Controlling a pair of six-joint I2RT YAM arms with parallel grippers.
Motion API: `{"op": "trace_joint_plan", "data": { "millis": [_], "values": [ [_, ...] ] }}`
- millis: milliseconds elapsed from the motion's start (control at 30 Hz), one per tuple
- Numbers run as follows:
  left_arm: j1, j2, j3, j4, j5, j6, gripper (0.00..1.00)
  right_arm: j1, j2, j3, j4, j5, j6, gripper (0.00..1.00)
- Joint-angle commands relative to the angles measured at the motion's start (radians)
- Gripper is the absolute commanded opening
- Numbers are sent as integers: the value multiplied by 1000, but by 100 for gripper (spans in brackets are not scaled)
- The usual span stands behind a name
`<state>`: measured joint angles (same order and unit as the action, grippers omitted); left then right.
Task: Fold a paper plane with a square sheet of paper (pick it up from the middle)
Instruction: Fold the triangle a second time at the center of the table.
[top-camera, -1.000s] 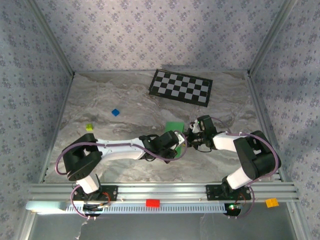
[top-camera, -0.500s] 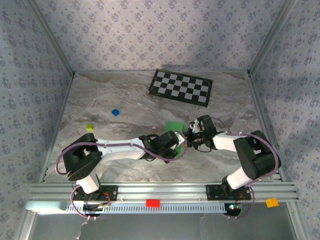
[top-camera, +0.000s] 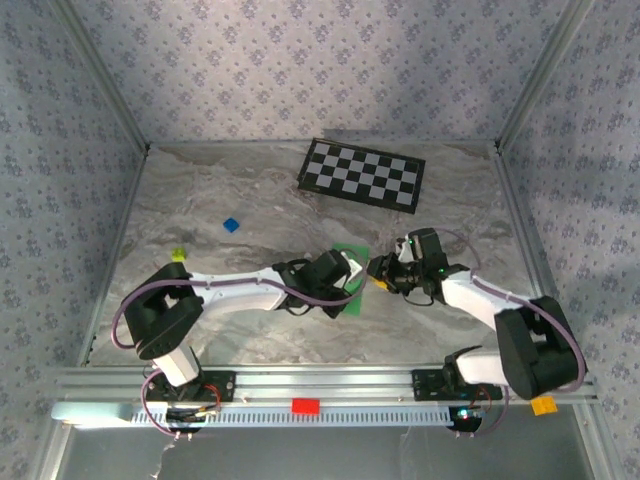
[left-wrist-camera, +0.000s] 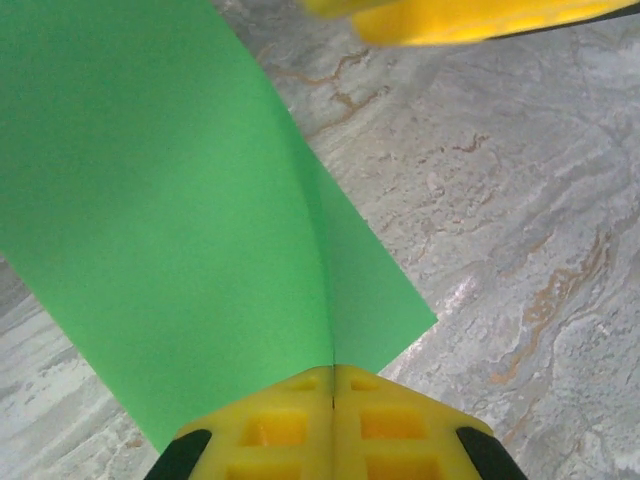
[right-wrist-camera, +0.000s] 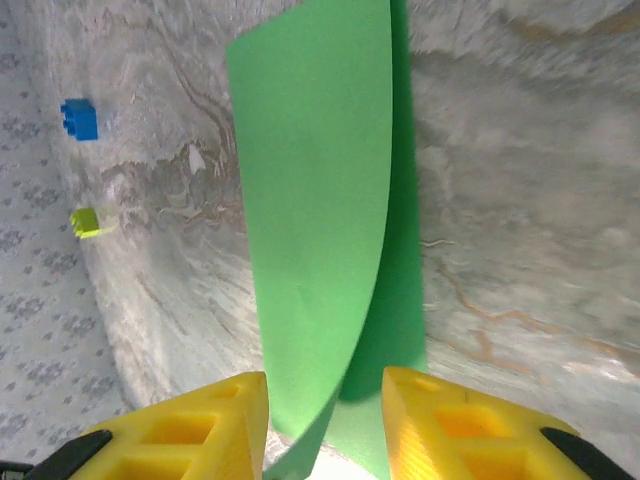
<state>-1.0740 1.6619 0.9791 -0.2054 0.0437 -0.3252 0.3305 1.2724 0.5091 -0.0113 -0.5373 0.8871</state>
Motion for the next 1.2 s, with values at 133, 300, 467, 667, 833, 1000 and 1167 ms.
{"op": "trace_joint_plan", "data": {
  "millis": [133, 300, 467, 667, 833, 1000, 1167],
  "values": [
    [6, -2, 67, 23, 80, -141, 0, -17, -140, -35, -183, 77, -56, 32],
    [11, -7, 79, 48, 91, -219, 0, -14, -191, -64, -196, 64, -65, 22],
    [24, -9, 78, 66, 89, -297, 0, -13, -224, -88, -195, 50, -72, 13],
    [27, -29, 44, 126, 83, -437, 0, -13, -233, -87, -189, 15, -80, 10],
    [27, -51, 15, 98, 34, -448, 0, 25, -203, -81, -140, -22, -59, 9],
    [29, -74, -4, 49, -15, -421, 0, 111, -125, -83, -31, -15, -1, 8],
    [32, -68, -8, 41, -18, -410, 0, 207, -24, -83, 65, 33, 54, 6]
  ]
}}
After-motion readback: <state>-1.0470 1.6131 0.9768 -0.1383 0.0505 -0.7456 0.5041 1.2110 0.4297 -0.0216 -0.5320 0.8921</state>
